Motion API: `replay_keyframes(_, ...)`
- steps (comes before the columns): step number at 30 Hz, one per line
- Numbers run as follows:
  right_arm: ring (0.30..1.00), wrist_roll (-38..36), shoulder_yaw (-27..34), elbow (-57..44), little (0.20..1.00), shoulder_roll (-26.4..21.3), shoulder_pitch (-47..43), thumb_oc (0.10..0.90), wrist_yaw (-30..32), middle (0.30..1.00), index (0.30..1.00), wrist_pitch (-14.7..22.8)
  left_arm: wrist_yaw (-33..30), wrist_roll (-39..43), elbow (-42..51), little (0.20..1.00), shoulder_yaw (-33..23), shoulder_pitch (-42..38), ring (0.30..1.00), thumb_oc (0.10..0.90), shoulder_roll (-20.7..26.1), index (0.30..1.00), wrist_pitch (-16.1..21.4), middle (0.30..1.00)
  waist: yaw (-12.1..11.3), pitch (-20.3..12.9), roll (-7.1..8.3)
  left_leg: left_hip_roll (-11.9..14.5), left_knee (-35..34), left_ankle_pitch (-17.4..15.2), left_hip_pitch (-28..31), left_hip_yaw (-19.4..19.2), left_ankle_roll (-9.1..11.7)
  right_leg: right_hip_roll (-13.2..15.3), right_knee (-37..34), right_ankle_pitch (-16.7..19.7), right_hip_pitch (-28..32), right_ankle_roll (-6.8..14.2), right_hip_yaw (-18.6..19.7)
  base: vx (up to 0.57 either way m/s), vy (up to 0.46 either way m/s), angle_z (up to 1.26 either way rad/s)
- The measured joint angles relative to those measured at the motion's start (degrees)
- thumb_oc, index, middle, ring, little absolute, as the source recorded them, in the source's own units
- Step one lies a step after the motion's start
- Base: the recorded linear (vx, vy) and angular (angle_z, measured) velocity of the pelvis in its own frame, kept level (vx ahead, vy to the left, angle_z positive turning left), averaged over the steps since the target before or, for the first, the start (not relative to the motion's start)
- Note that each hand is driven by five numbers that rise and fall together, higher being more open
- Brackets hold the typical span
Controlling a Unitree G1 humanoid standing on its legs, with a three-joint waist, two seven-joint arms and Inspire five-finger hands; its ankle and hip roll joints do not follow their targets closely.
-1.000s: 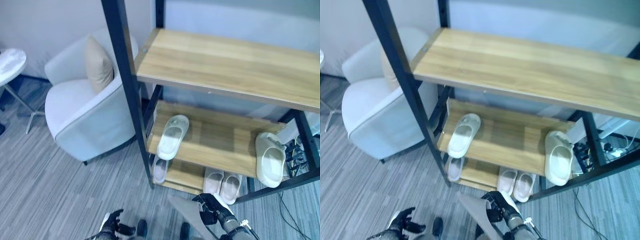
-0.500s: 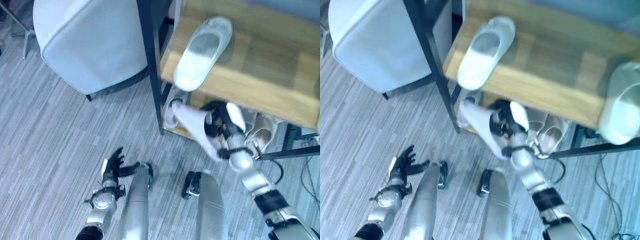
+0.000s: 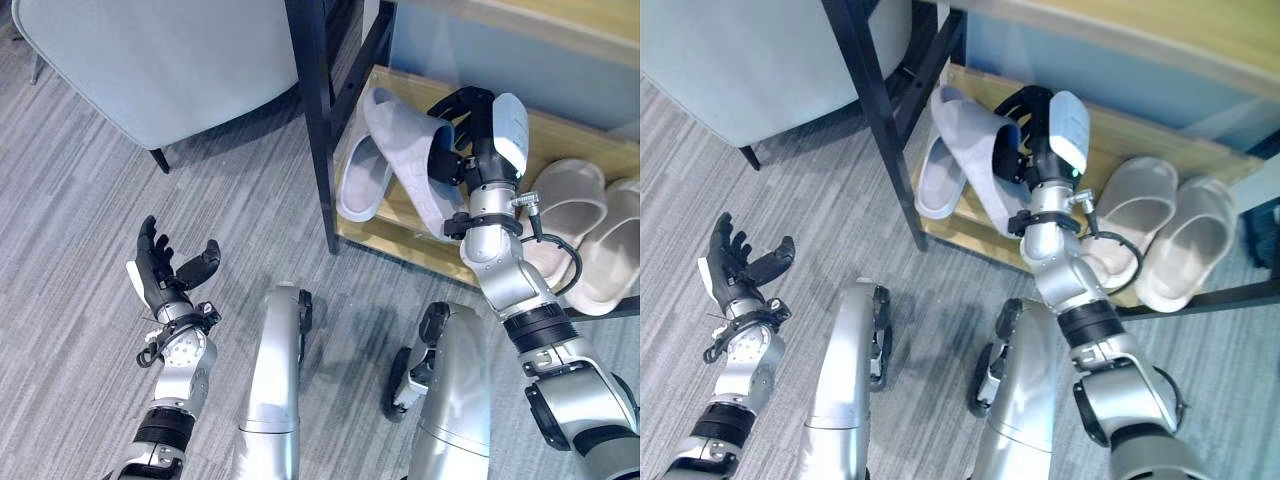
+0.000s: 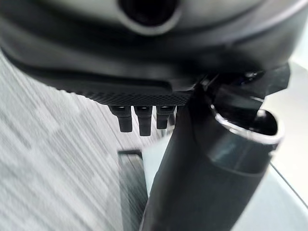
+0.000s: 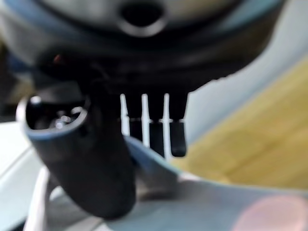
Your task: Arrange the slippers neatly on the shoe rack.
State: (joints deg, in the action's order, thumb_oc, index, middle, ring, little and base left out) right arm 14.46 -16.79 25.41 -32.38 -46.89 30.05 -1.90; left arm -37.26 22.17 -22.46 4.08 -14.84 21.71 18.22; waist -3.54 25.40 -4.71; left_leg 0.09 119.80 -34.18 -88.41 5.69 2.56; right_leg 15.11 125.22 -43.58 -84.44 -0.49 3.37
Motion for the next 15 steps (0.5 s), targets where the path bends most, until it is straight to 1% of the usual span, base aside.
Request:
replay_keyframes(1,0.300,-0.7,0.5,0.2,0.300,-0.7,-0.4,0.400,0.6,0.300,0.300,-0.1,-1.6,-1.3,0.5,0.900,-0.7,-0.4,0.900,0.800,0.1,0.900,0.3,0.900,-0.4,1.0,-0.36,-0.1,2.5,-1.0,-0.9,-0.2,0.2,-0.2,2.6,-1.8,-1.0,0.6,1.3,0.04,0.015,-0.01)
replay_keyframes(3,0.300,-2.2,0.6,0.2,0.300,-1.0,-1.0,0.400,2.0,0.300,0.300,-0.1,-3.9,-2.9,0.5,0.900,-1.0,-0.4,0.900,0.800,0.6,0.900,0.3,0.900,-0.3,2.9,-0.71,0.0,5.0,-1.6,-1.6,-0.2,0.4,-0.7,4.9,-2.2,-1.9,1.2,2.1,0.04,0.017,-0.07)
replay_keyframes(5,0.300,-3.2,0.6,0.2,0.300,-1.5,-1.9,0.400,3.0,0.300,0.300,-0.1,-5.0,-3.1,0.5,0.900,-1.2,-0.7,0.900,0.800,0.7,0.900,0.3,0.900,0.0,4.5,-0.56,0.0,6.6,-2.1,-2.4,0.0,0.5,-0.9,6.5,-2.6,-2.3,1.6,2.3,0.01,0.004,-0.02)
replay_keyframes(8,0.300,-3.8,0.6,0.0,0.300,-2.4,-2.7,0.400,3.9,0.300,0.300,-0.1,-5.1,-3.3,0.5,0.900,-0.8,-0.7,0.900,0.800,0.7,0.900,0.3,0.900,0.3,5.2,-0.01,0.1,7.5,-3.0,-2.8,0.1,0.4,-0.9,7.1,-3.2,-2.6,1.4,2.3,0.01,0.017,-0.02)
replay_keyframes(12,0.300,-3.7,3.4,-2.1,0.300,-2.4,-2.7,0.400,6.4,0.300,0.300,0.0,-5.1,-5.7,0.5,0.900,-0.7,-0.8,0.900,0.800,0.7,0.900,0.3,0.900,1.3,5.7,0.82,0.5,7.9,-4.0,-2.8,-0.2,-0.2,-0.9,6.9,-3.7,-2.4,2.0,2.4,0.01,0.026,-0.03)
replay_keyframes(15,0.300,-3.8,5.7,-2.1,0.300,-2.5,-2.8,0.400,8.3,0.300,0.300,-0.1,-5.1,-6.6,0.5,0.900,-0.2,-0.9,0.900,0.800,0.7,0.900,0.2,0.900,1.2,5.8,1.02,0.9,8.2,-4.5,-2.7,-0.3,-0.6,-1.0,6.8,-3.7,-2.4,2.0,2.5,-0.01,0.018,-0.06)
